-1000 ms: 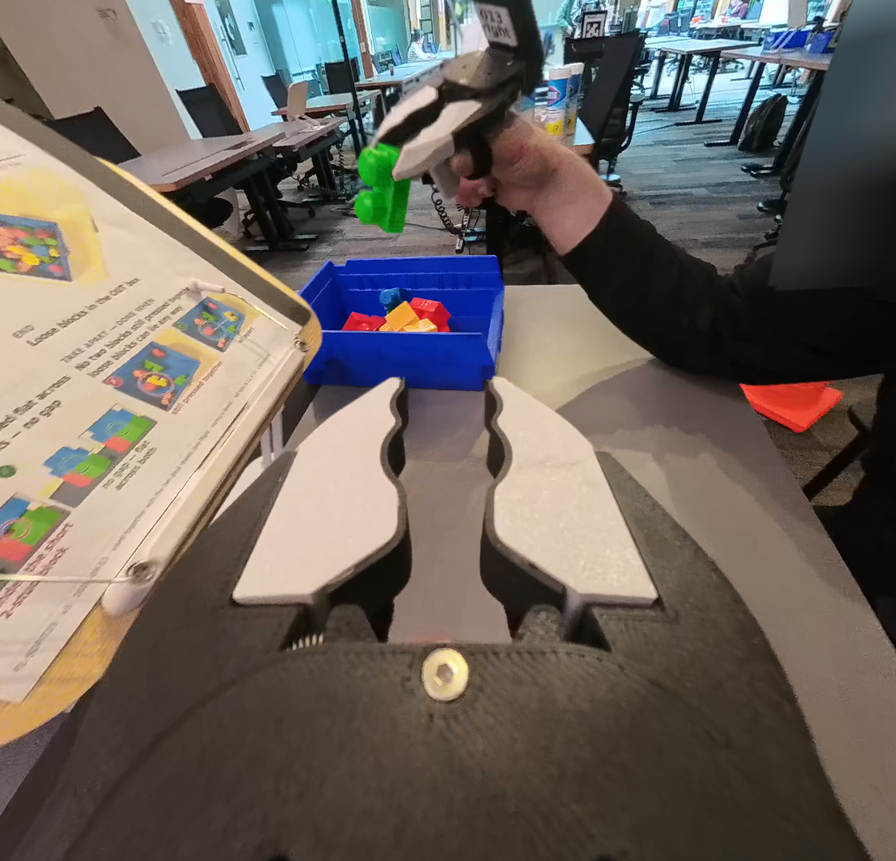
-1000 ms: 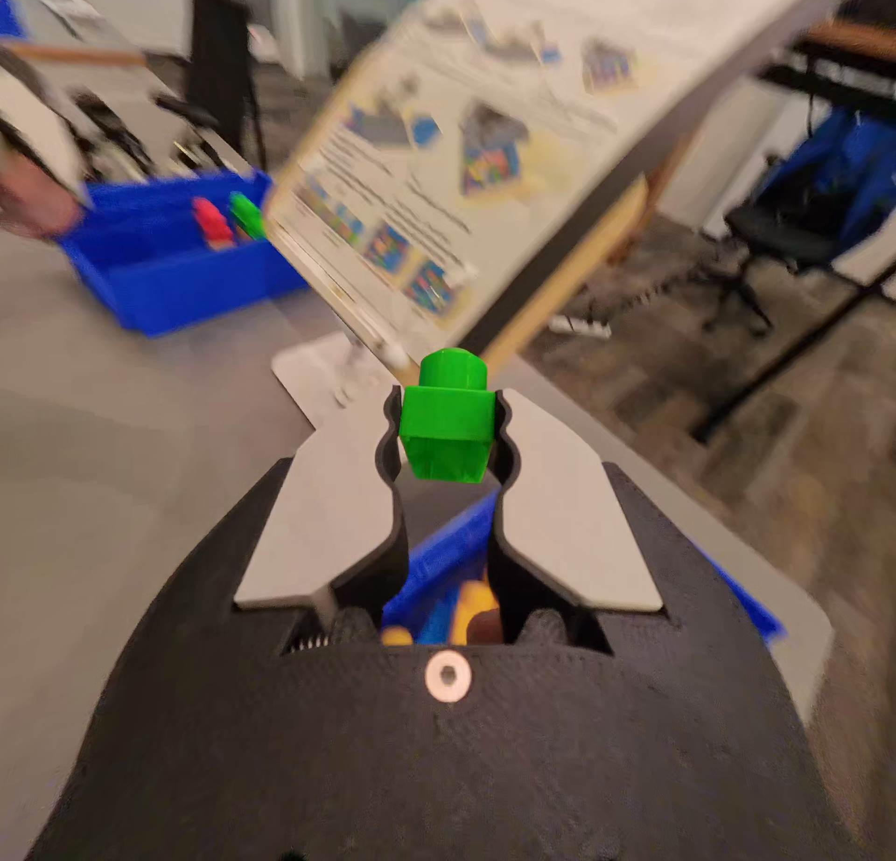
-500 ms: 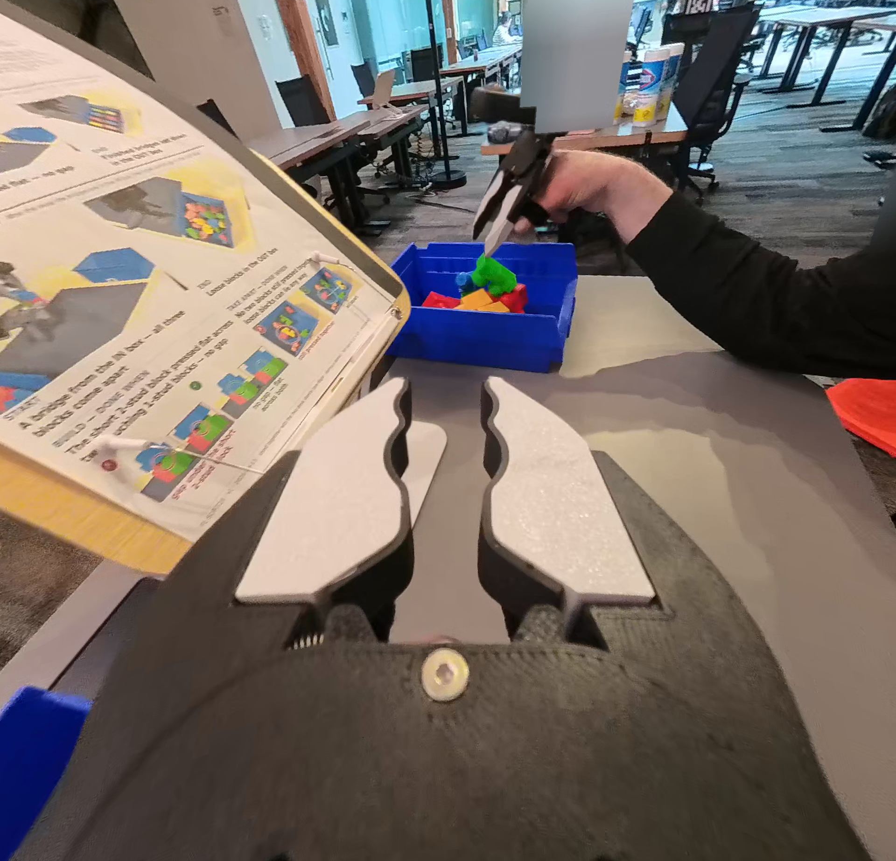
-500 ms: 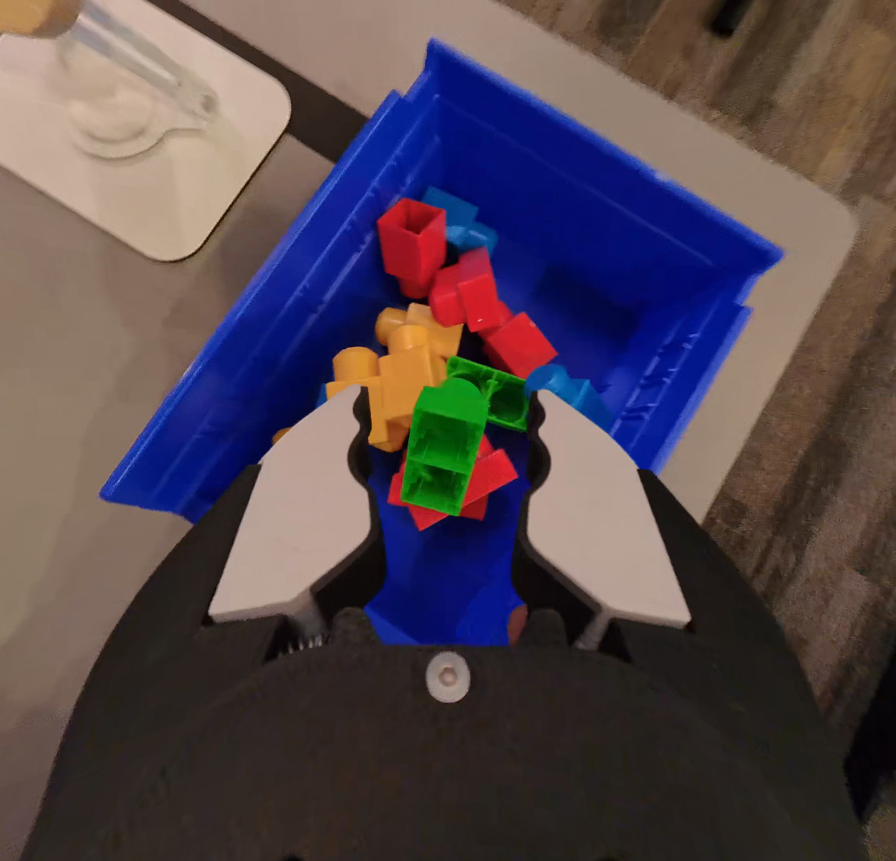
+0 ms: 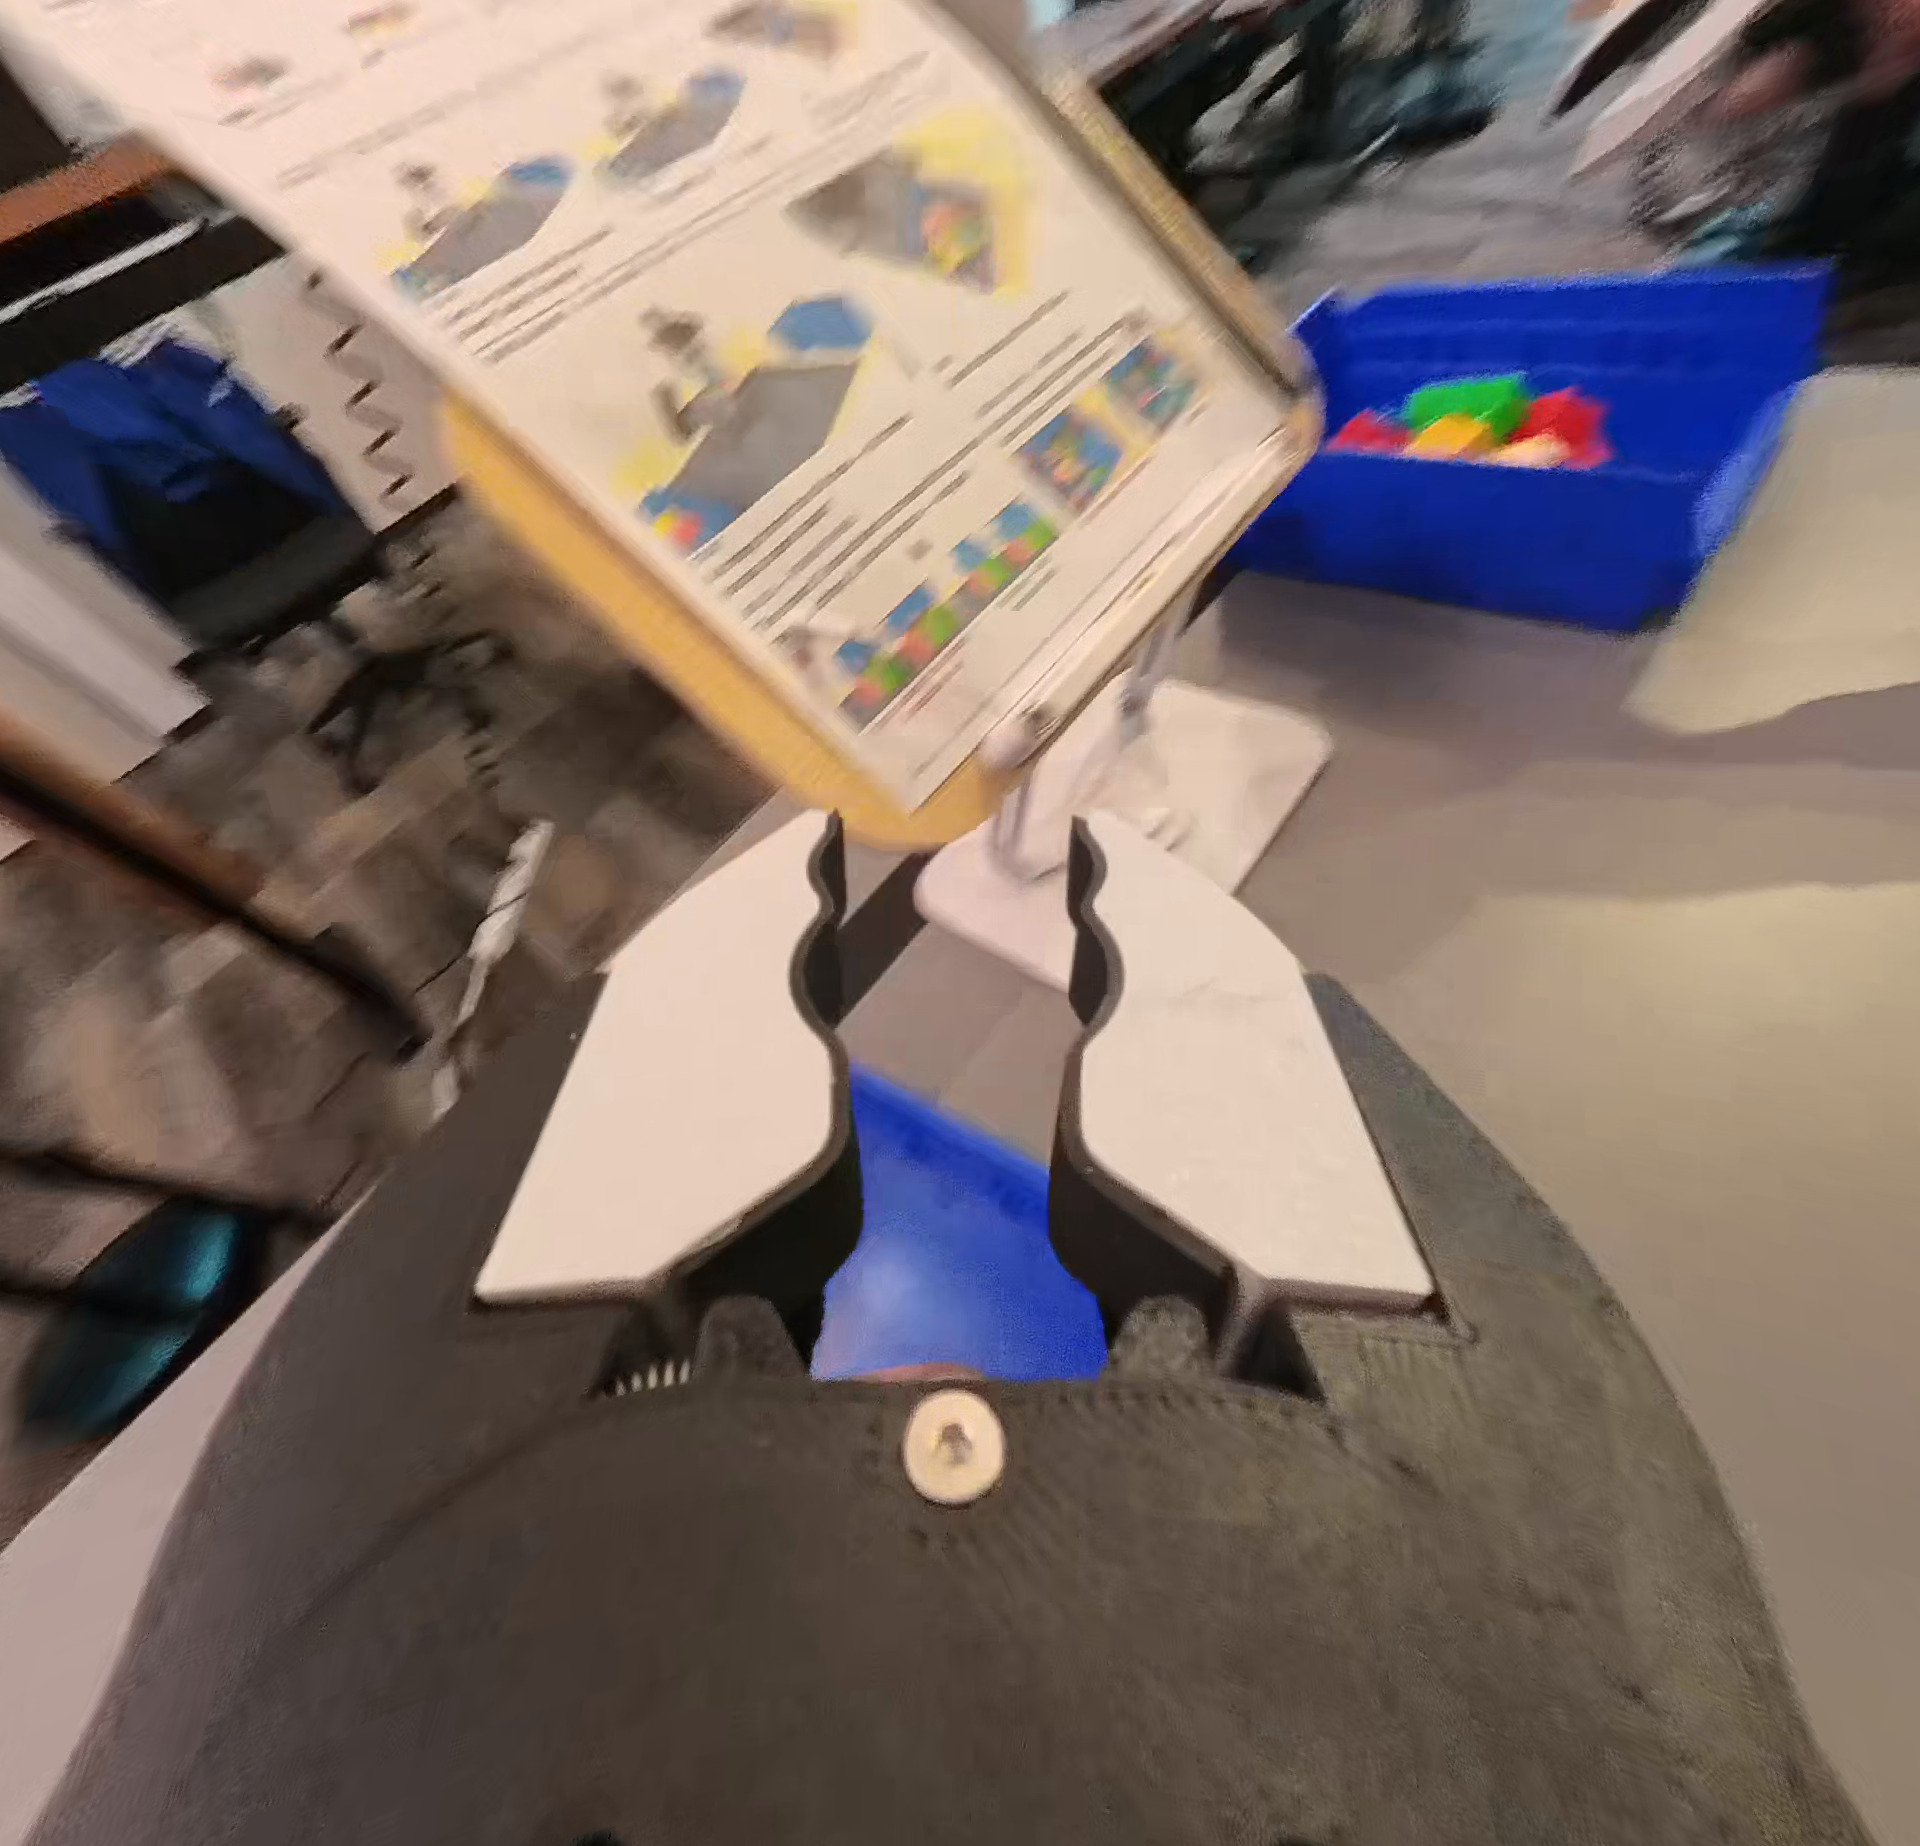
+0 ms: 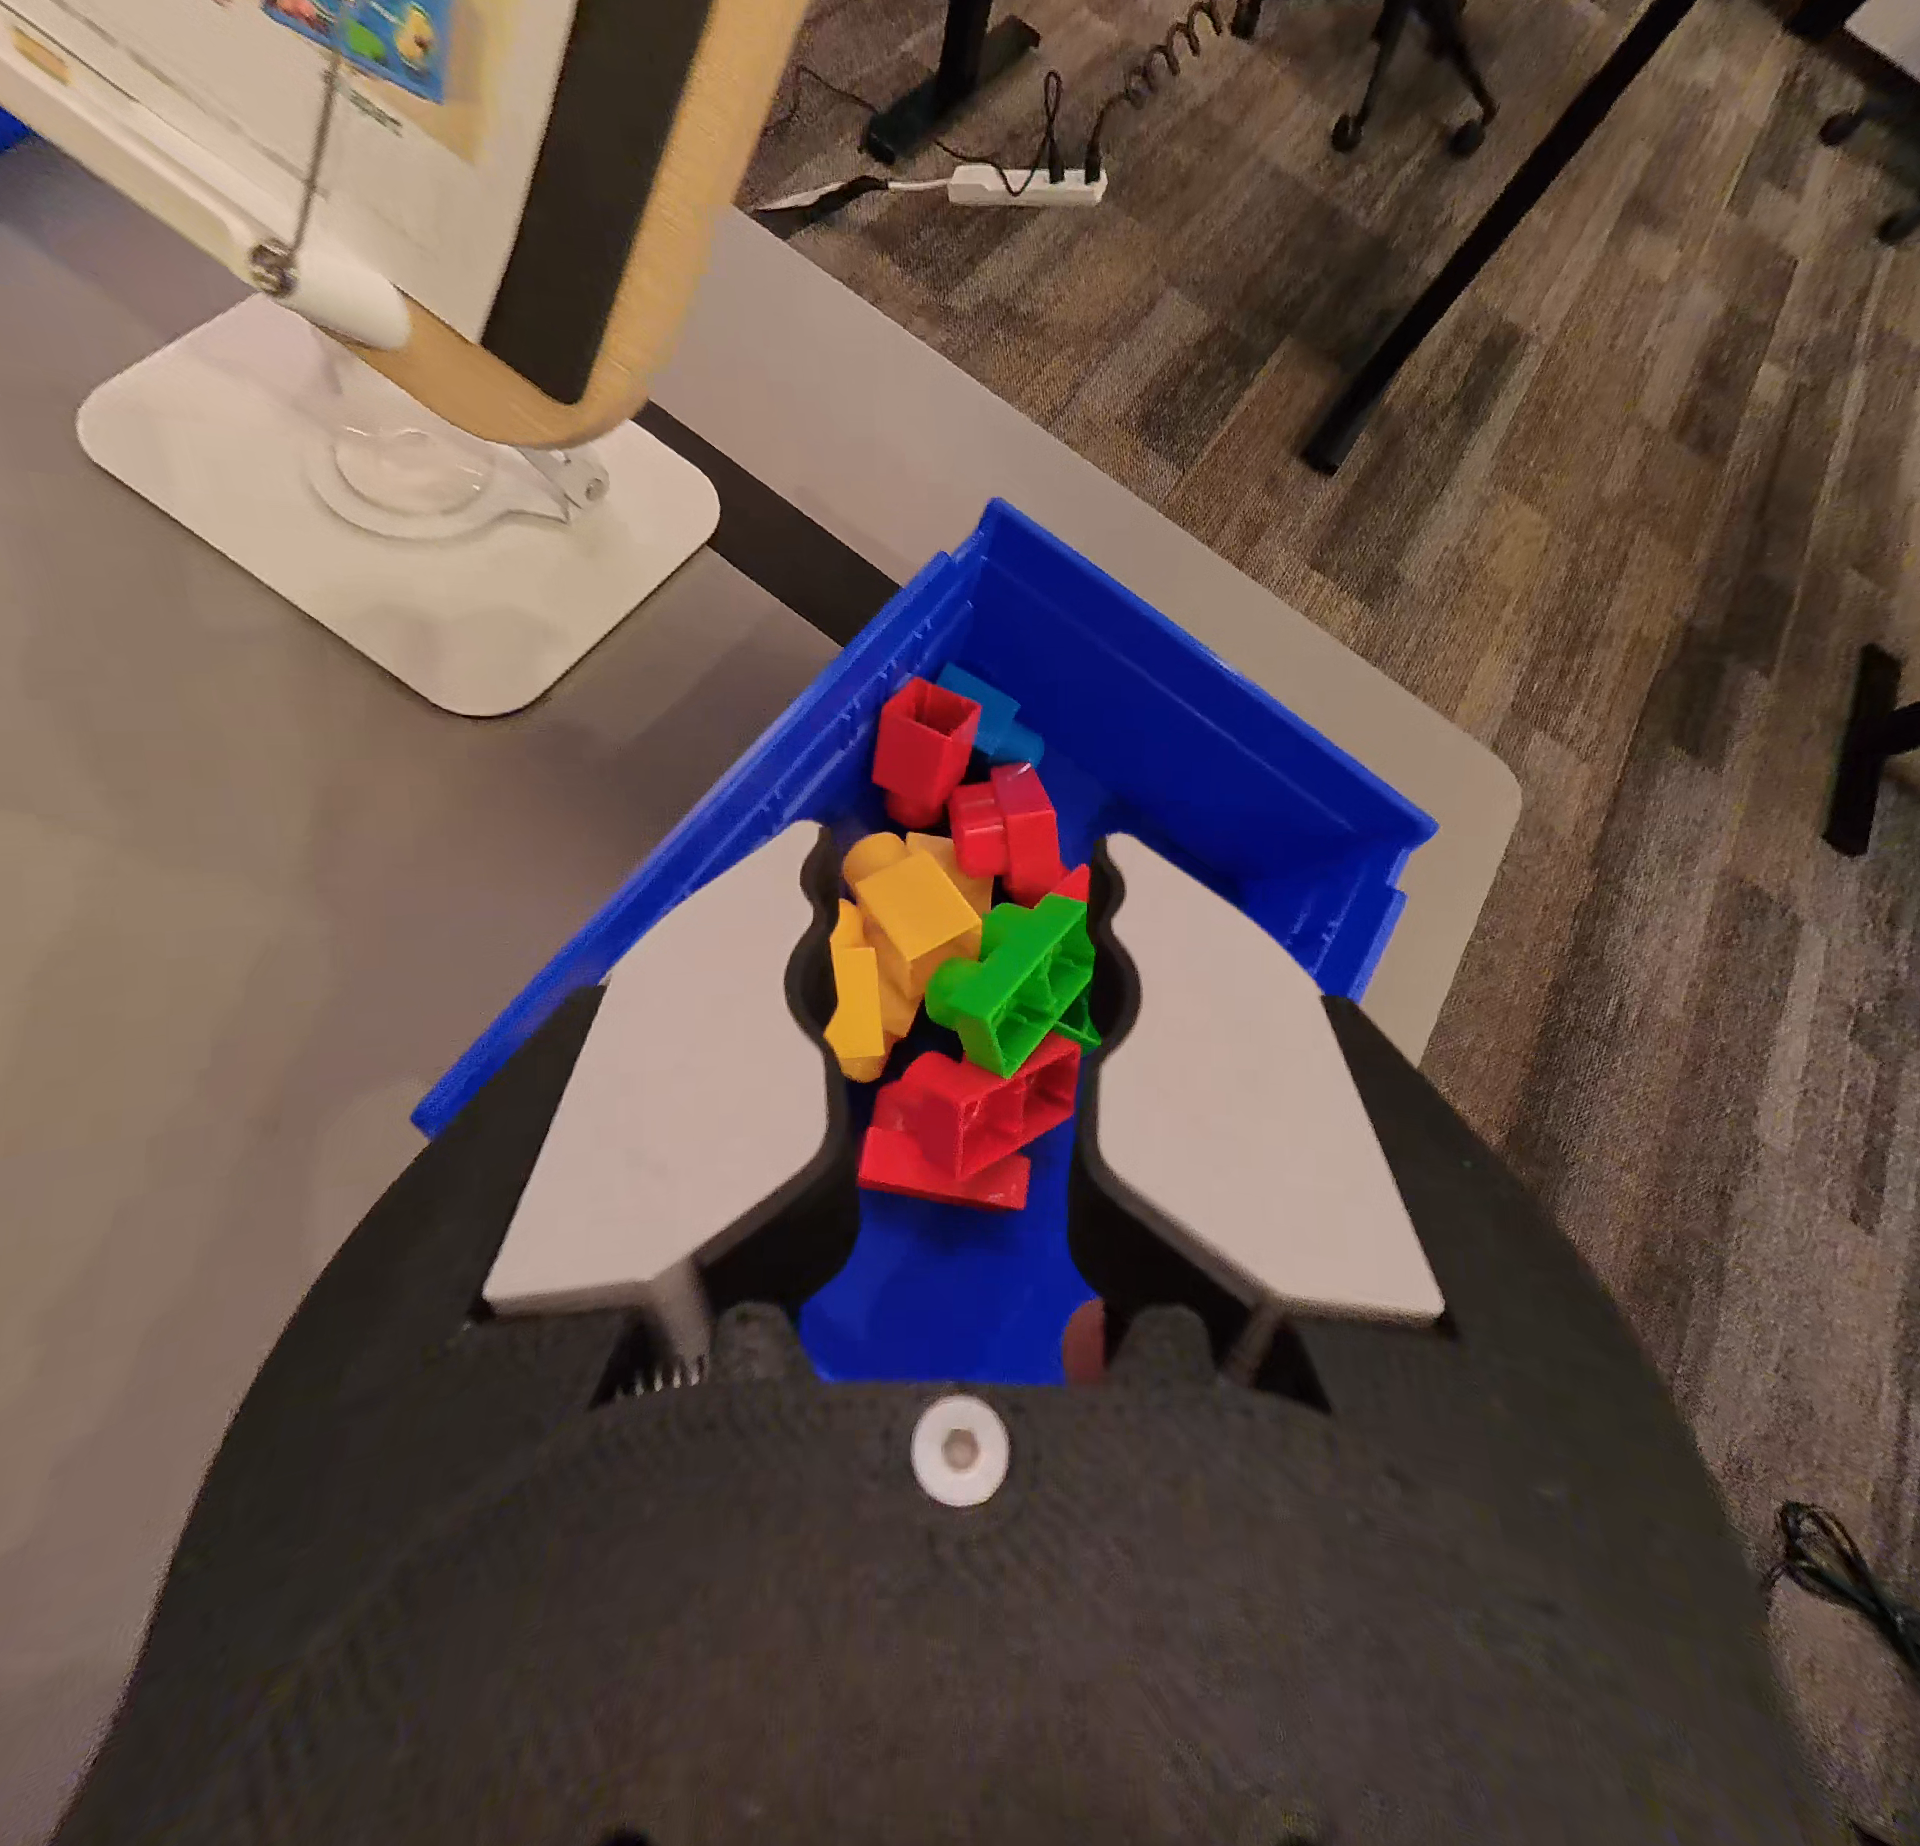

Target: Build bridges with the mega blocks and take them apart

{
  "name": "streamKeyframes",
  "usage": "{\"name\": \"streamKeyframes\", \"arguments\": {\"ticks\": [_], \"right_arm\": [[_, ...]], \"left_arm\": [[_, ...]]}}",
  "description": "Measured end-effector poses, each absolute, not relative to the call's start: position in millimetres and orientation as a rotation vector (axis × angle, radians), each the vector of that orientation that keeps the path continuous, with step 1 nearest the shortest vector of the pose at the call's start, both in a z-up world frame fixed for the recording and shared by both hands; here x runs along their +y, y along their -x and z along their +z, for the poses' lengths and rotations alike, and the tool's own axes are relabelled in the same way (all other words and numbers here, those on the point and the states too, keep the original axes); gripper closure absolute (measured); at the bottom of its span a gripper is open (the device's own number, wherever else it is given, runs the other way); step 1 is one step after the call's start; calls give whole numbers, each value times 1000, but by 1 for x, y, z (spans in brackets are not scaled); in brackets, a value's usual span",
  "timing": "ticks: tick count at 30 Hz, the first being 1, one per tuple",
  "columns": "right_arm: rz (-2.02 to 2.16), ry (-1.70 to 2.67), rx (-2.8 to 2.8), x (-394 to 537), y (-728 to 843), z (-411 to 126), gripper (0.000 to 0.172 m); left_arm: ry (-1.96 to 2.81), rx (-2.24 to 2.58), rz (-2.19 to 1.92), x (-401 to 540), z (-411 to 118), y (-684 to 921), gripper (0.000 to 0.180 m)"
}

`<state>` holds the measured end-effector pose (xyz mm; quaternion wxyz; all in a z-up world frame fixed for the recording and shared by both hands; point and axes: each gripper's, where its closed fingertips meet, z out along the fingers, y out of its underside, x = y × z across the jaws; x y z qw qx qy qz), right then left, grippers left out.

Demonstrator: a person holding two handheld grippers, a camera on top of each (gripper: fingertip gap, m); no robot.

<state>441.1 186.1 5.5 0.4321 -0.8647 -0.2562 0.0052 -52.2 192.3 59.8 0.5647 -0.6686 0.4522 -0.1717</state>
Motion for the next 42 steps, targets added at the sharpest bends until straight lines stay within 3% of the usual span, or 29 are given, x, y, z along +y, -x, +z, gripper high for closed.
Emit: {"name": "streamKeyframes", "arguments": {"ticks": [4, 11, 17, 26, 30, 36, 42], "right_arm": [[14, 2123, -695, 185, -423, 11, 126], [1, 2117, -756, 188, -406, 7, 128], [-15, 2118, -773, 191, -401, 5, 130], [-31, 2124, -794, 193, -396, 1, 132], [-36, 2134, -811, 195, -393, -4, 132], [-33, 2066, -850, 193, -381, 7, 136], [-21, 1707, -1038, 171, -320, 55, 141]], "left_arm": [[1784, 1108, -37, 223, 16, 111, 138], [1988, 1537, 138, 255, -79, 173, 135], [2052, 1855, 232, 279, -114, 199, 137], [2165, 2022, 315, 302, -161, 223, 122], [2247, 2059, 352, 302, -178, 230, 137], [2278, 1874, 300, 300, -154, 224, 142], [1962, 1439, -328, 256, -47, 123, 143]]}}
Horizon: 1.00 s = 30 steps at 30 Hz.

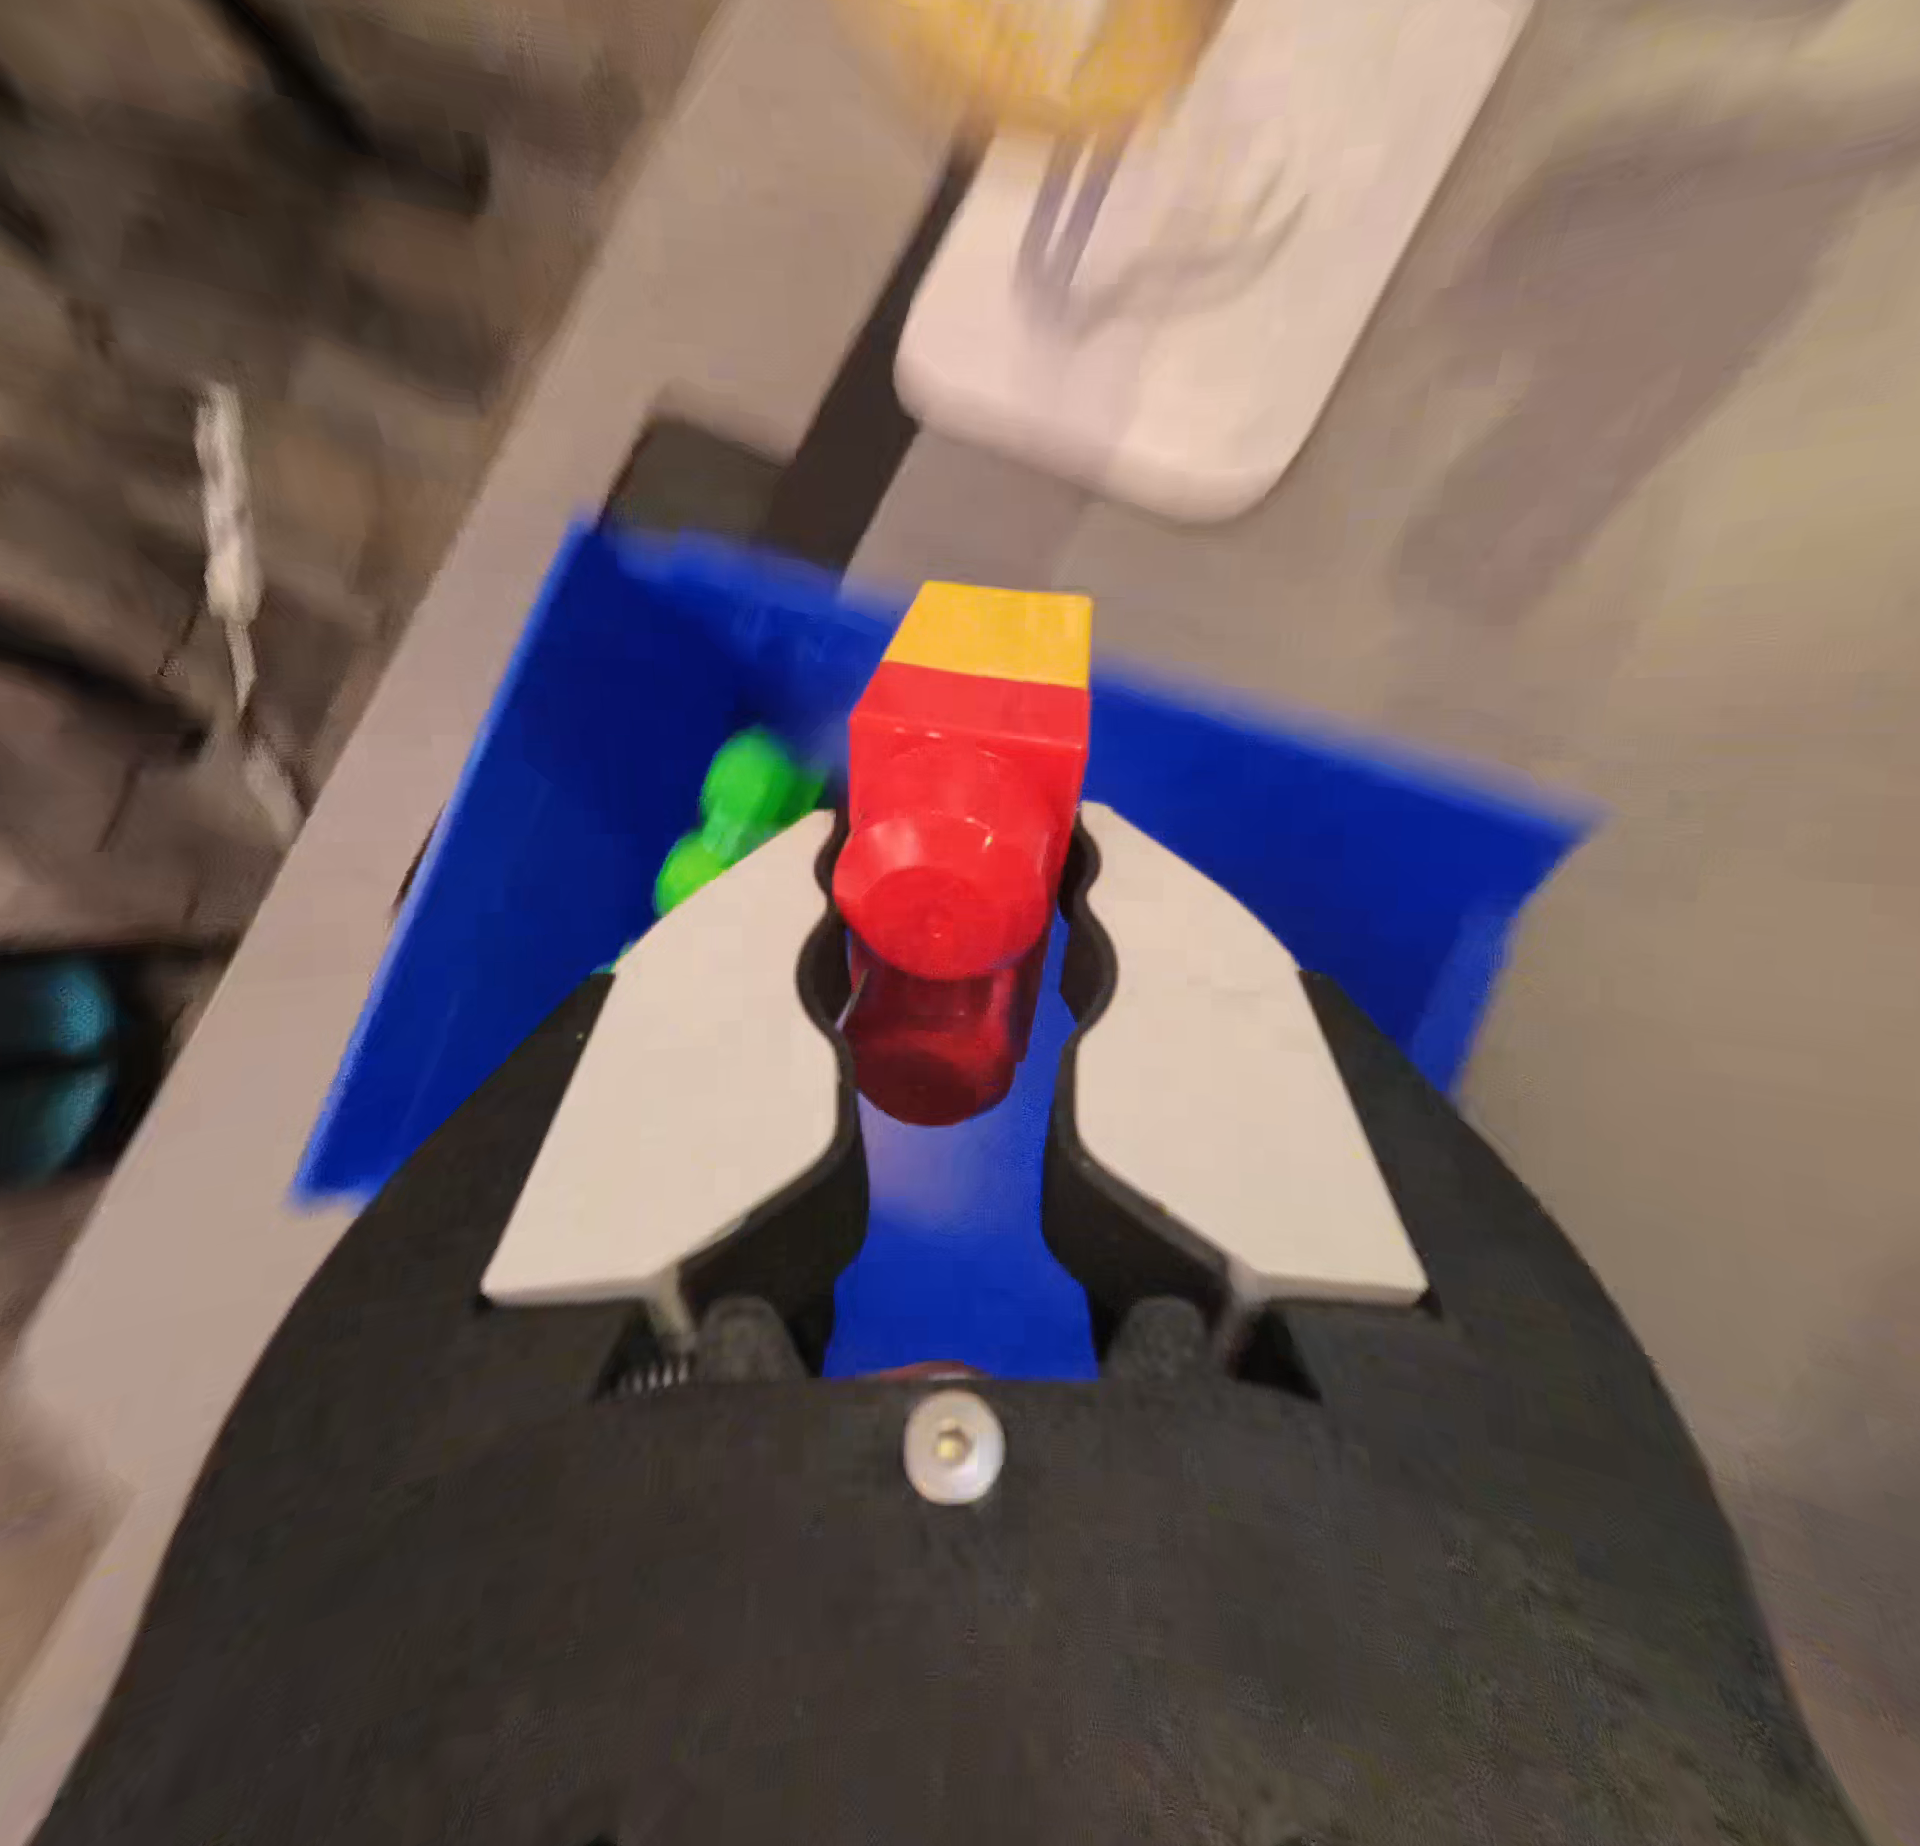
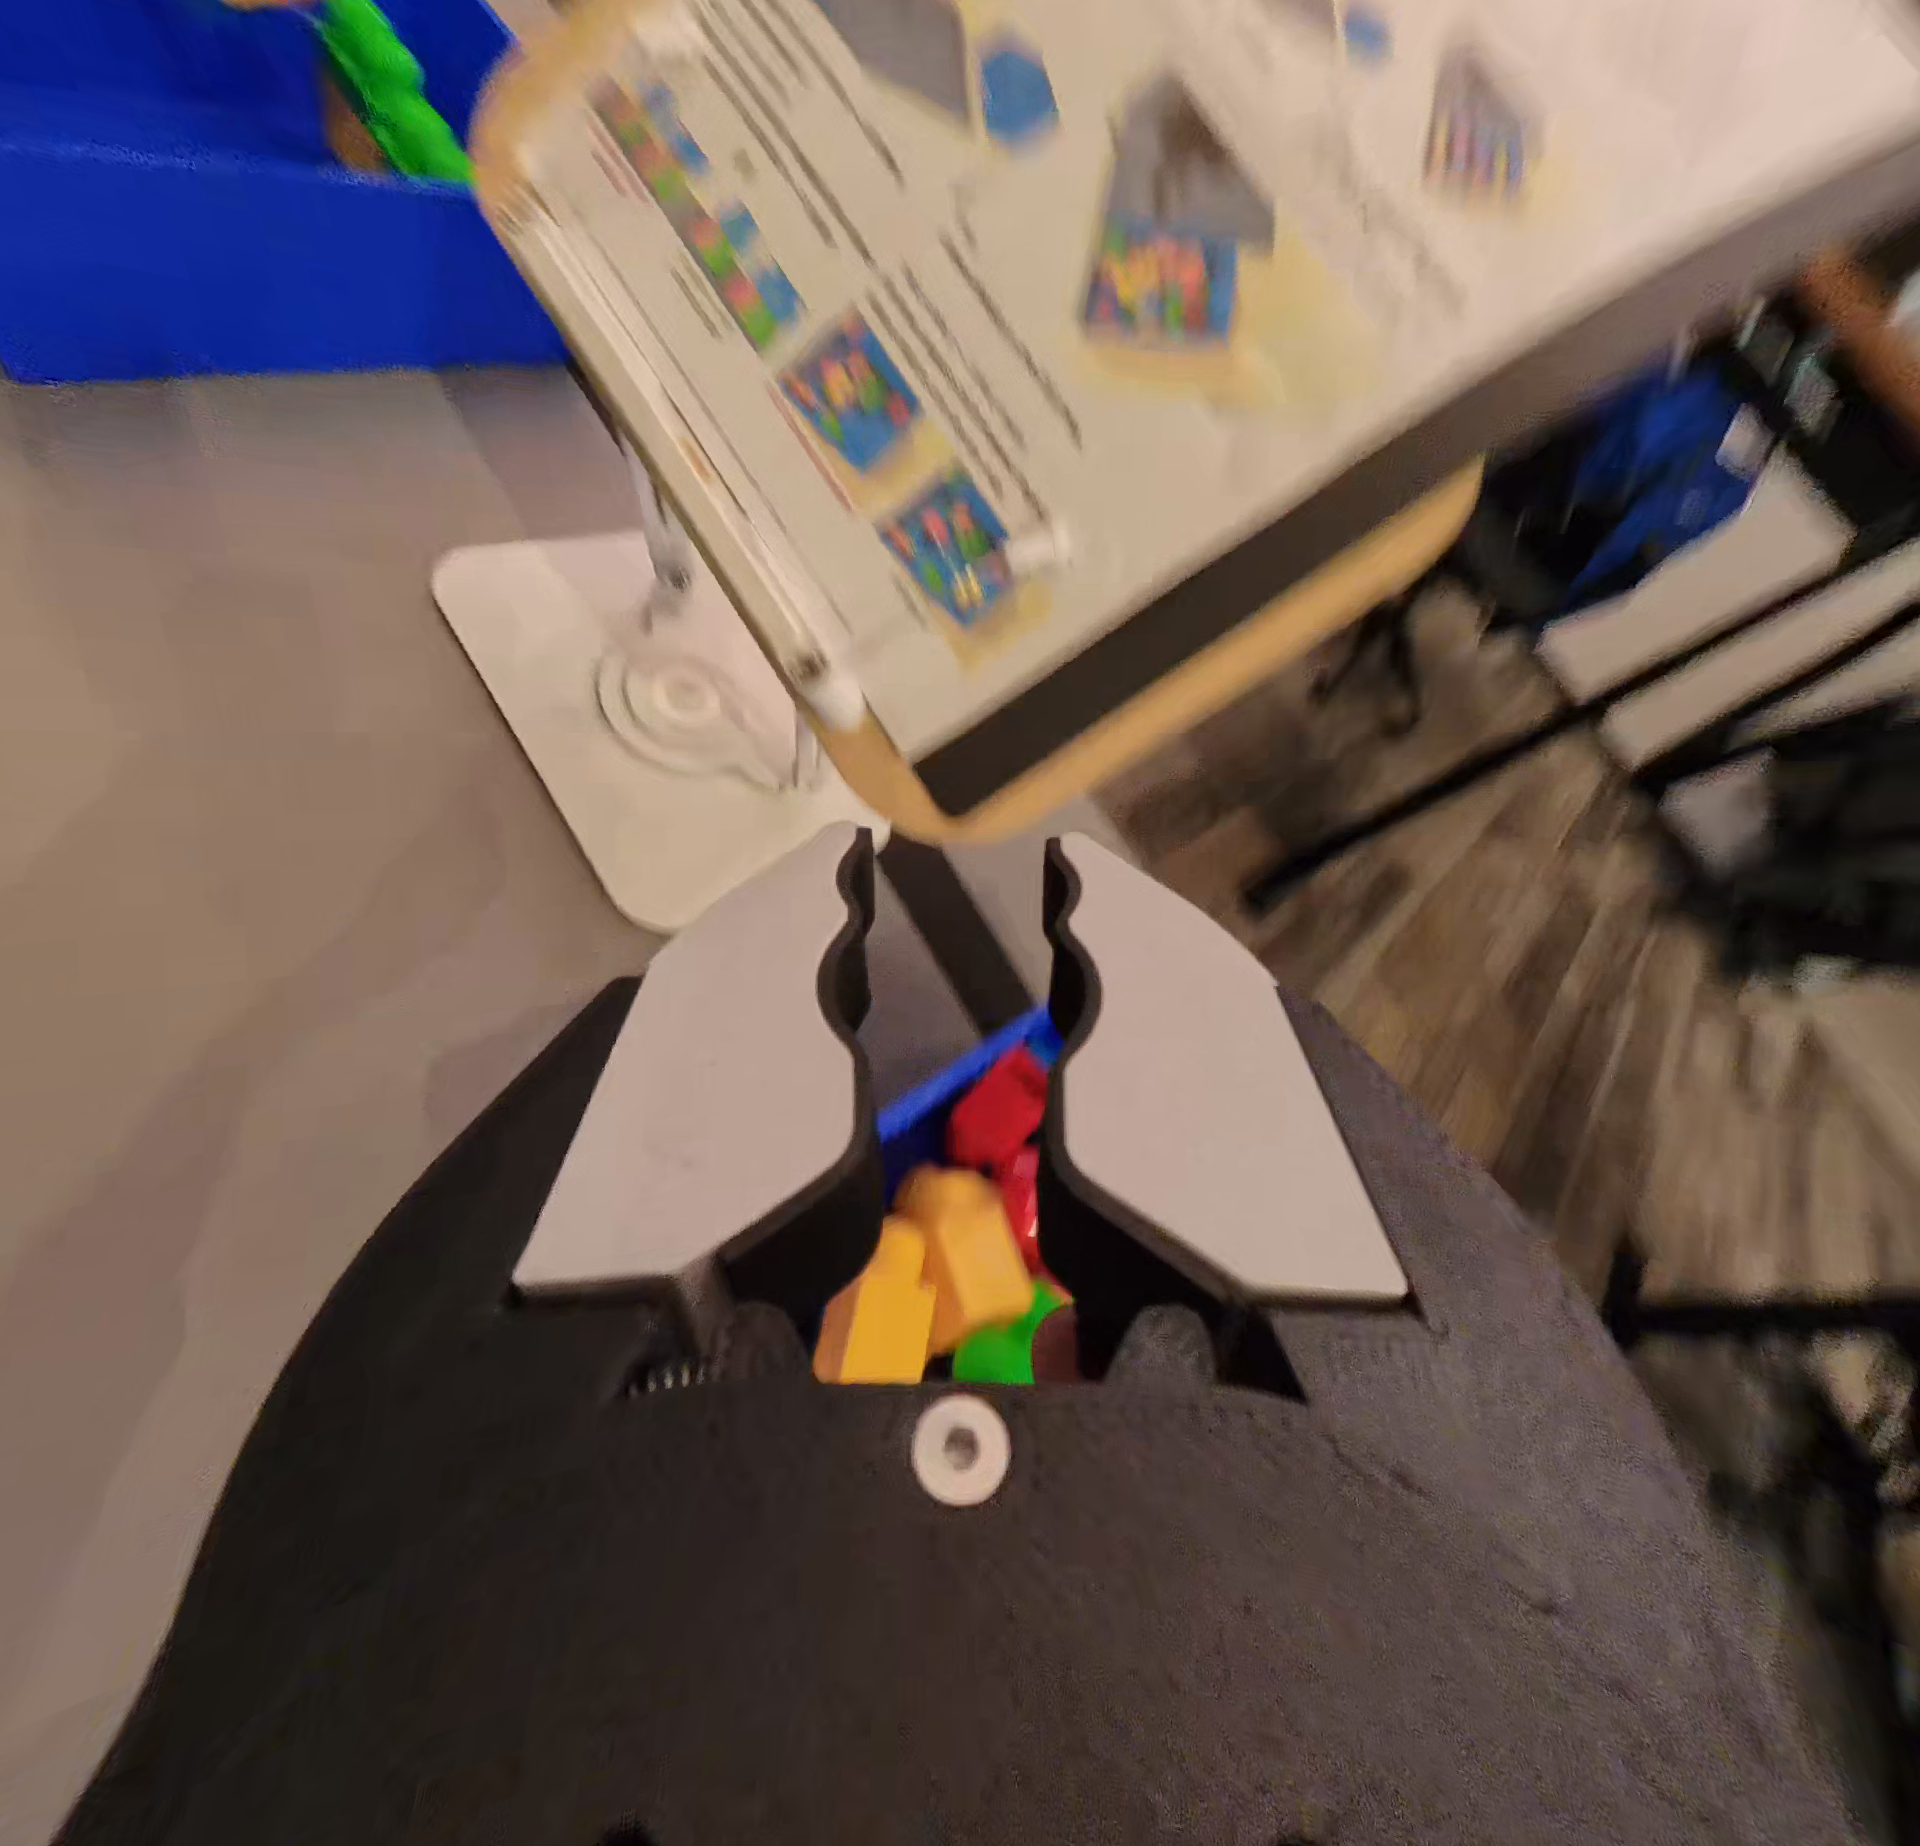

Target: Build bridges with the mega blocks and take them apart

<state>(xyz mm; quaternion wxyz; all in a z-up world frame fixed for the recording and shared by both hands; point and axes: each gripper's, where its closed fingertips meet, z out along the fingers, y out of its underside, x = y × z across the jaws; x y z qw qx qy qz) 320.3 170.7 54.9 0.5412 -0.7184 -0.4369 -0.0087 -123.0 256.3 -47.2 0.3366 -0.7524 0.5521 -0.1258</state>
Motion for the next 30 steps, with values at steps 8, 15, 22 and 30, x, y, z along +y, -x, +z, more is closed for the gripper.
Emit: {"name": "streamKeyframes", "arguments": {"ticks": [8, 15, 22, 30], "right_arm": [[20, 1138, -1348, 99, -197, 82, 150], [3, 908, -1422, 71, -157, 77, 150], [23, 857, -1461, 61, -154, 75, 153], [-20, 867, -1555, 60, -142, 54, 167]], "left_arm": [[1437, 1175, -1358, 144, 55, -34, 144], [1287, 1206, -1763, 89, 69, -110, 144], [1307, 1210, -1936, 76, 56, -138, 144], [1284, 1266, -1992, 54, 54, -150, 144]]}}
